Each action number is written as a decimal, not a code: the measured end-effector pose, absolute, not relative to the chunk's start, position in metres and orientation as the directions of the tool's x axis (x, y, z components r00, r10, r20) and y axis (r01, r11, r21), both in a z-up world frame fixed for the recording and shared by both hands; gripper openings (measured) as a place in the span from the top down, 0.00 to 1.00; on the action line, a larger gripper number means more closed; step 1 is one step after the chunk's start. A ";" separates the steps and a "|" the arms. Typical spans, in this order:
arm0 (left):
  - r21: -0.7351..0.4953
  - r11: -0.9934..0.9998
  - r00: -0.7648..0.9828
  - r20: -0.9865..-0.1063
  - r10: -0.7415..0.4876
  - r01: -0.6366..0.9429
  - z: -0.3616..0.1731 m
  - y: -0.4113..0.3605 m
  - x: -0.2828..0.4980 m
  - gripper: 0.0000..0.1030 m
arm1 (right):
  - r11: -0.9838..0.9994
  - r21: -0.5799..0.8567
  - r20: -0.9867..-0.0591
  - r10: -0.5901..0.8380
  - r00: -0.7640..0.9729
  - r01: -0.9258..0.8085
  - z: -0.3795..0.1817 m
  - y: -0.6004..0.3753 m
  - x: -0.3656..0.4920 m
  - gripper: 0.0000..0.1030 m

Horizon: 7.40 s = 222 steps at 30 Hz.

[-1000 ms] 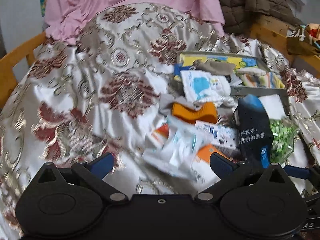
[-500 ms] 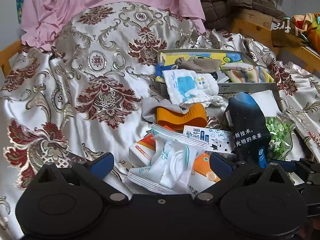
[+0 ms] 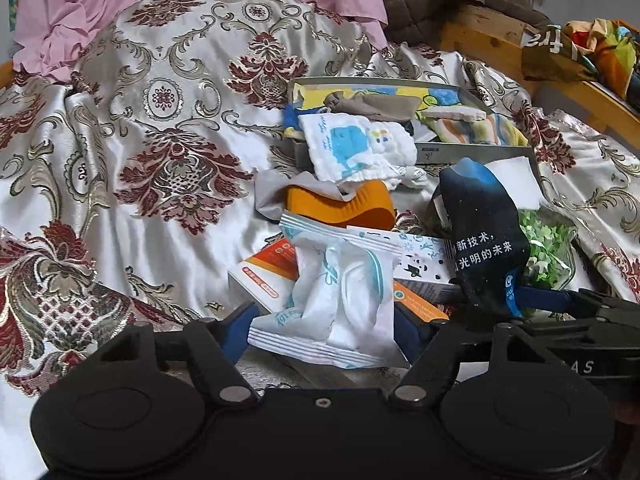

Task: Organize soft objects
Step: 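Grasp the white printed packet with the left tool while the right tool grasps the black sock, then carry the packet into the tray and open the left tool while the right tool drops the black sock there, then lift both open tools from the tray and return them over the pile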

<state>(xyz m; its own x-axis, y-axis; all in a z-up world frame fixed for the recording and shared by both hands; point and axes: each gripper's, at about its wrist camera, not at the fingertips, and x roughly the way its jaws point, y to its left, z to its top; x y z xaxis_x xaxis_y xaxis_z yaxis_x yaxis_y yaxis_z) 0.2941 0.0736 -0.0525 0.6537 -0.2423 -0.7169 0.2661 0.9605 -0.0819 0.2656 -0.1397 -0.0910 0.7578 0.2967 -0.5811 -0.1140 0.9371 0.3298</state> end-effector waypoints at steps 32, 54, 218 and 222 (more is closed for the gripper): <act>-0.120 0.958 0.671 -0.691 -0.270 0.262 -0.055 0.078 0.294 0.34 | 0.954 0.297 -0.682 0.248 0.688 -0.049 -0.109 -0.131 0.280 0.28; -0.054 0.938 0.672 -0.683 -0.285 0.342 -0.046 0.055 0.280 0.37 | 0.958 0.271 -0.673 0.257 0.694 -0.092 -0.092 -0.132 0.263 0.89; 0.007 0.998 0.873 -0.485 -0.051 0.062 0.032 -0.005 0.153 0.01 | 0.986 0.098 -0.448 0.164 0.879 -0.134 0.028 -0.242 0.140 0.00; -0.011 0.999 0.862 -0.506 -0.034 0.033 0.018 0.006 0.148 0.01 | 0.985 0.076 -0.493 0.171 0.853 -0.154 0.020 -0.232 0.141 0.00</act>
<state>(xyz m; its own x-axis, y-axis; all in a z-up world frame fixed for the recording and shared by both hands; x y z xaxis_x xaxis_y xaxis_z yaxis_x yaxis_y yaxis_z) 0.1482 0.0063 0.0176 0.8618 -0.0337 -0.5062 0.0326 0.9994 -0.0111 0.1409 -0.2324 0.0200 0.8532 0.1714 -0.4926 -0.1538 0.9852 0.0762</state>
